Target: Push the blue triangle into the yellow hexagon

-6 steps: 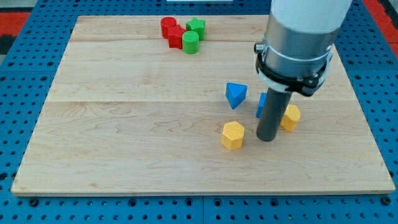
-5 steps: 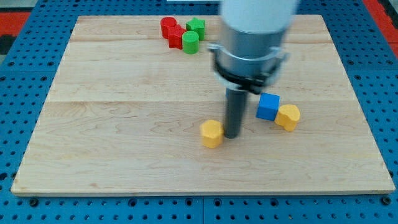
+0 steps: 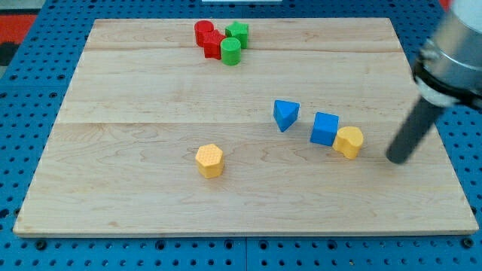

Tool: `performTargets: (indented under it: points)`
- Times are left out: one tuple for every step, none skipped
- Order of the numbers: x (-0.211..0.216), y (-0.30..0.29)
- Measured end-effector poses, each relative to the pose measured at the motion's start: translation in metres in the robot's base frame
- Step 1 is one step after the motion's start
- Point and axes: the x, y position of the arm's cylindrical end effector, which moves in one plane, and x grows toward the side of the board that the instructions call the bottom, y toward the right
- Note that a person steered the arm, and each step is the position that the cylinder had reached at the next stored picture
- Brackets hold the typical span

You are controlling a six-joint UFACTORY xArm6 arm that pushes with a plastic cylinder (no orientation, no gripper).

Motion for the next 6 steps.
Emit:
performTargets:
  points:
    - [-0.042, -0.066]
    - [-0.073, -0.145]
    - [-0.069, -0.164]
    - [-0.067, -0.161]
    - [-0.108, -0.188]
    - [-0.108, -0.244]
